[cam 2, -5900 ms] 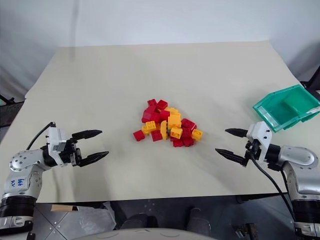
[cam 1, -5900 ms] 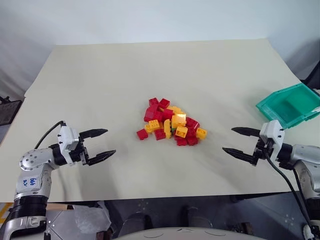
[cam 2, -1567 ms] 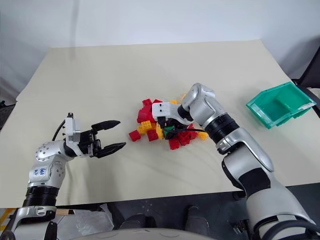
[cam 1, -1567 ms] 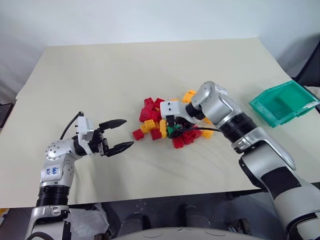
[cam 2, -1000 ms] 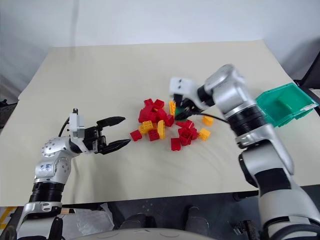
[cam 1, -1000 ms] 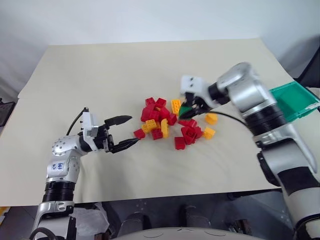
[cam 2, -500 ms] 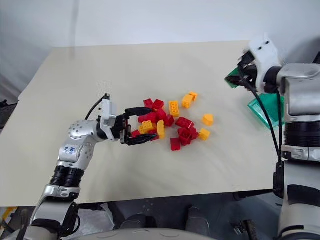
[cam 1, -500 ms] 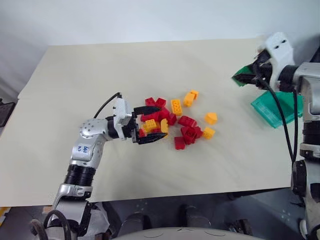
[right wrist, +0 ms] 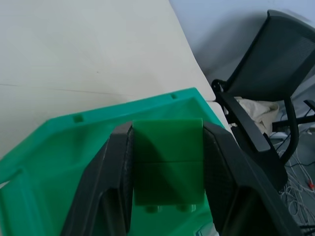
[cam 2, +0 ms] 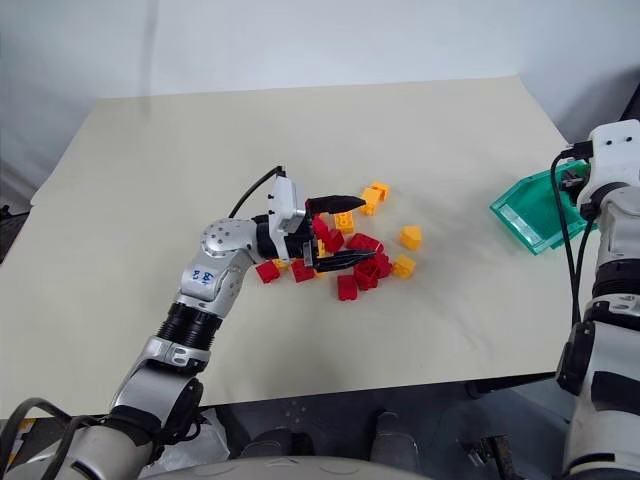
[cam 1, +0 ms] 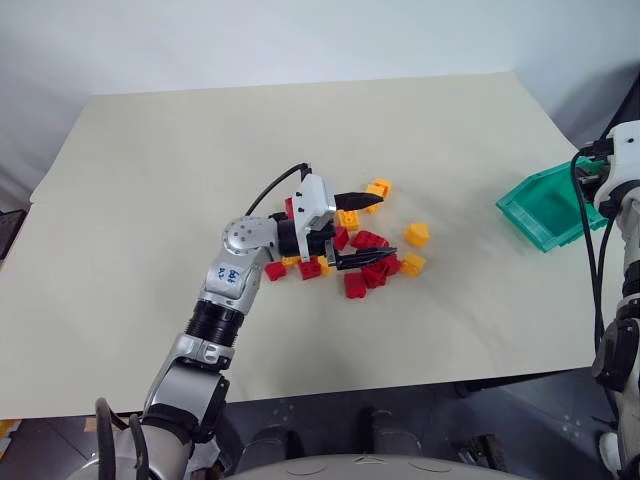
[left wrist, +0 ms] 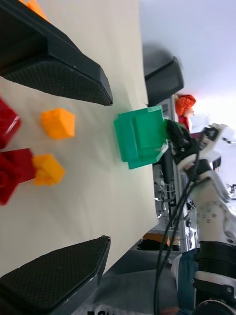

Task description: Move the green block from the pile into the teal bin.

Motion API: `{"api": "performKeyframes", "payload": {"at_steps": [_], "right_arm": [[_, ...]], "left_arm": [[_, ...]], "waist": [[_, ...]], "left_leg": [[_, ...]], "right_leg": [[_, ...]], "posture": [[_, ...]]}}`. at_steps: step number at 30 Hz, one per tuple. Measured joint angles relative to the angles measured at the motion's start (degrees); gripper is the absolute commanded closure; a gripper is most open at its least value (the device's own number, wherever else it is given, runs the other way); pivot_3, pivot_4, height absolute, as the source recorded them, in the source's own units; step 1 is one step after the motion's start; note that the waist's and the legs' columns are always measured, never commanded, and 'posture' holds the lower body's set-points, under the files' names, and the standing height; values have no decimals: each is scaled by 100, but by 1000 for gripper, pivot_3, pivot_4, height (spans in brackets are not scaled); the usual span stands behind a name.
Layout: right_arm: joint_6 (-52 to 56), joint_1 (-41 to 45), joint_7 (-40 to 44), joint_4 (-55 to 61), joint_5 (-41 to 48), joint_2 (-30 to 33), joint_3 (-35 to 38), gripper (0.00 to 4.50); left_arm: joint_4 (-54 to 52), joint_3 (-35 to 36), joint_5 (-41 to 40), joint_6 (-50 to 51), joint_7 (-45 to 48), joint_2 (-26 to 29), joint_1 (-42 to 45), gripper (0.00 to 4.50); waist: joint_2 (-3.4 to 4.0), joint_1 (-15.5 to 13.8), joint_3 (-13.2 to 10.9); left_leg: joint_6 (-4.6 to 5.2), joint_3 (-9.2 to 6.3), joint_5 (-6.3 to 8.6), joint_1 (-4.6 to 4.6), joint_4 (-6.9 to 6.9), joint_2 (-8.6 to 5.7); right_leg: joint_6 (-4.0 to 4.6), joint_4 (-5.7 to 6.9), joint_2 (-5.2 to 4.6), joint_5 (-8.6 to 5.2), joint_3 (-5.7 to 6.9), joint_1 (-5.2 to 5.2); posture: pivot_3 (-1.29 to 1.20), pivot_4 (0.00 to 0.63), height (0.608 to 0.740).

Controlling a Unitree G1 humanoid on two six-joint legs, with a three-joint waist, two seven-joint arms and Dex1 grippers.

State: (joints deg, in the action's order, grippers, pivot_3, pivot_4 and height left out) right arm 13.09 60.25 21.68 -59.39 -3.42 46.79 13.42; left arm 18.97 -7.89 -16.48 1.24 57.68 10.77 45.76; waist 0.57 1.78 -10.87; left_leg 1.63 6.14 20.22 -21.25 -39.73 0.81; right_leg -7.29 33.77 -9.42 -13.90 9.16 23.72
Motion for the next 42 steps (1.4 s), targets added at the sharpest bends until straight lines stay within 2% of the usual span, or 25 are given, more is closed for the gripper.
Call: {"api": "performKeyframes", "payload": {"at_steps": [5, 8, 13, 16, 24, 26, 28, 30, 36, 42], "right_arm": [[-238, 261, -47, -592, -4, -7, -182, 1134], [-318, 360, 11, -658, -2, -7, -242, 72], [-320, 317, 170, -586, 2, -7, -377, 28], [-269, 60, 712, -60, 122, -5, -446, 28], [796, -1915, 3367, 3739, 1282, 165, -696, 28], [828, -2271, 3910, 4294, 1591, 269, -694, 28], [562, -2794, 4815, 4715, 1938, 446, -753, 28], [252, -3005, 5231, 4639, 2119, 358, -762, 28], [-945, -2873, 6136, 3900, 2301, 101, -882, 28], [-1693, -2706, 6348, 3322, 2280, -161, -926, 28]], "left_arm": [[-1, 13, 17, -25, -2, 77, -22, 0], [-1, 20, 17, -27, -4, 140, -91, 0], [-3, 22, 16, -47, 2, 168, -113, 0], [-43, 68, -13, 25, 0, 214, -159, 0], [-764, 457, -64, 657, -71, 1060, -907, 0], [-935, 546, -113, 747, -45, 1256, -1093, 0], [-1146, 689, -222, 812, 85, 1575, -1415, 0], [-1189, 908, -353, 911, 175, 1800, -1652, 0], [-1638, 1525, -777, 1005, 382, 2397, -2460, 0], [-1707, 2089, -901, 1060, 269, 2707, -3128, 0]], "waist": [[1, -30, 0], [1, -37, -1], [2, -29, -1], [2, -27, -1], [4, -45, -1], [4, -76, -1], [0, -150, 0], [-2, -166, -2], [-2, -155, -3], [0, -146, -3]], "left_leg": [[1, -5, -1, -5, -1, 0], [2, -8, -1, -7, -1, 0], [2, -9, -1, -8, -1, 0], [2, -10, -1, -7, -1, 0], [1, -64, 1, -8, -6, 0], [4, -66, 2, -8, -19, 1], [4, -69, 6, 0, -22, 1], [8, -66, 8, -1, -30, 1], [9, -65, 8, 5, -33, 10], [8, -65, 8, 5, -32, 13]], "right_leg": [[0, -3, -2, 0, 2, 0], [-1, -3, -3, 0, 4, 0], [-1, -3, -3, 0, 5, 0], [-1, -2, -2, 0, 5, 0], [-2, -3, -2, 1, 6, 0], [-5, -1, -2, 3, 5, -5], [-5, -5, -1, 3, 8, -16], [-5, -9, -2, 3, 3, -18], [-5, 0, -6, 5, -2, -18], [-5, 1, -5, 5, -2, -16]], "posture": [[0, 150, 740], [0, 150, 740], [0, 150, 740], [0, 150, 740], [0, 150, 740], [0, 150, 740], [0, 150, 740], [0, 150, 740], [0, 150, 740], [0, 150, 740]]}}
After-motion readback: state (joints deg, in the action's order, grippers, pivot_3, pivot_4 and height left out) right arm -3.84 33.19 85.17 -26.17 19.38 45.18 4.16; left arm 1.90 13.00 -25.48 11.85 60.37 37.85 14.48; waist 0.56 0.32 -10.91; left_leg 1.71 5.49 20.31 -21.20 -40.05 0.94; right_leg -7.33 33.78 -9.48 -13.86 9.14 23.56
